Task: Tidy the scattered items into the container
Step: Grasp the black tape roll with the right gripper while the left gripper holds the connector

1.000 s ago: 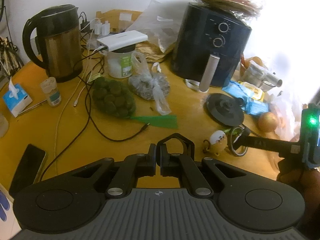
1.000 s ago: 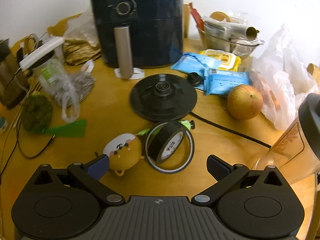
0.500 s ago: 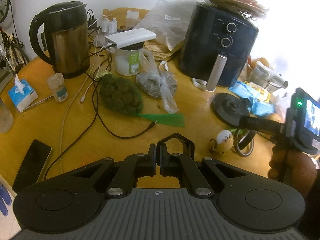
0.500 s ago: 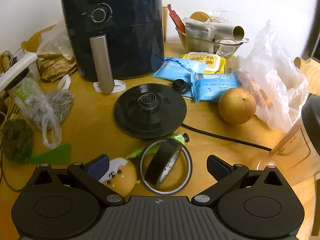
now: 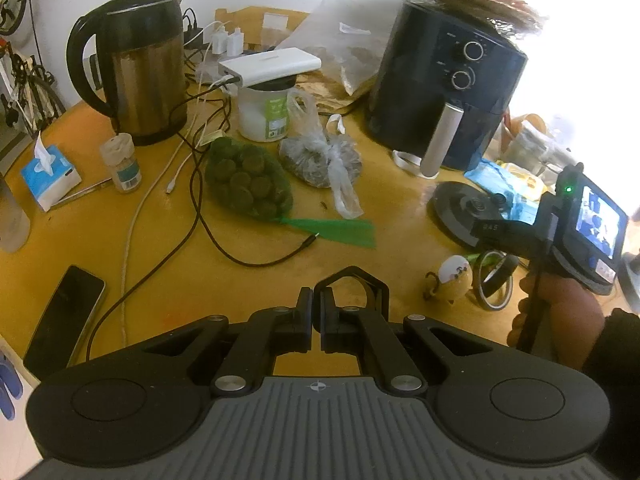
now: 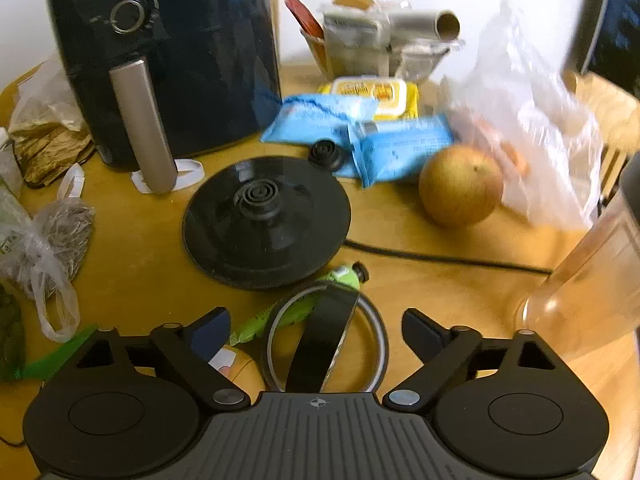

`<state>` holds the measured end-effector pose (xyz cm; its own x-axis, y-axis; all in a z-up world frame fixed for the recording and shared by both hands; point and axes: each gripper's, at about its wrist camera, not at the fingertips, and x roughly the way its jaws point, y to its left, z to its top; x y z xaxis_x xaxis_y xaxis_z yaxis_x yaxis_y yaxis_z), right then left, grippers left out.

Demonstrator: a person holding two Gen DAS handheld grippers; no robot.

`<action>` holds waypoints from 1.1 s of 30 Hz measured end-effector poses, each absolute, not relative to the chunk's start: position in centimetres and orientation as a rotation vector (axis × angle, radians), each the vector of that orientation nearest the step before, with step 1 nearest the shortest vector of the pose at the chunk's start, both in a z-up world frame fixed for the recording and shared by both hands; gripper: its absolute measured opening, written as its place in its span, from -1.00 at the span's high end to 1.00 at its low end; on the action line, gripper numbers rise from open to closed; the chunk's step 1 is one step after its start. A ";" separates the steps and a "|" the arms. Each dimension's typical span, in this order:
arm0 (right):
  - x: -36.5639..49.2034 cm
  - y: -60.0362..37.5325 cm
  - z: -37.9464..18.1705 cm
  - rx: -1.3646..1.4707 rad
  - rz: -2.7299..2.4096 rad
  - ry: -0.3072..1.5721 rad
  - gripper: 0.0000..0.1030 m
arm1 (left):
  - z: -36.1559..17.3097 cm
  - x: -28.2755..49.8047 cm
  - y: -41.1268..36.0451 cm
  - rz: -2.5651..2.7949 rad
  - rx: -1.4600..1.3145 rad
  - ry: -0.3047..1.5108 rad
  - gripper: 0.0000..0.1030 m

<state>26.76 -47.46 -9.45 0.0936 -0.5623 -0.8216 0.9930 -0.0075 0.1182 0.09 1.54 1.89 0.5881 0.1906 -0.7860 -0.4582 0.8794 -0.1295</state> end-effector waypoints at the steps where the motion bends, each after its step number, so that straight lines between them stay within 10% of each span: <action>1: 26.7 -47.6 -9.6 0.851 -1.383 0.668 -0.66 | 1.9 0.1 1.5 0.387 -0.337 0.864 0.93; 11: 26.4 -48.5 -10.9 0.996 -1.353 0.688 -0.16 | 1.8 0.1 1.5 0.387 -0.337 0.866 0.93; 17: 26.3 -48.6 -10.7 1.011 -1.327 0.688 0.50 | 1.9 0.2 1.4 0.384 -0.334 0.865 0.93; 33: 25.8 -47.8 -10.0 0.982 -1.284 0.671 0.53 | 2.2 0.2 0.8 0.367 -0.326 0.858 0.93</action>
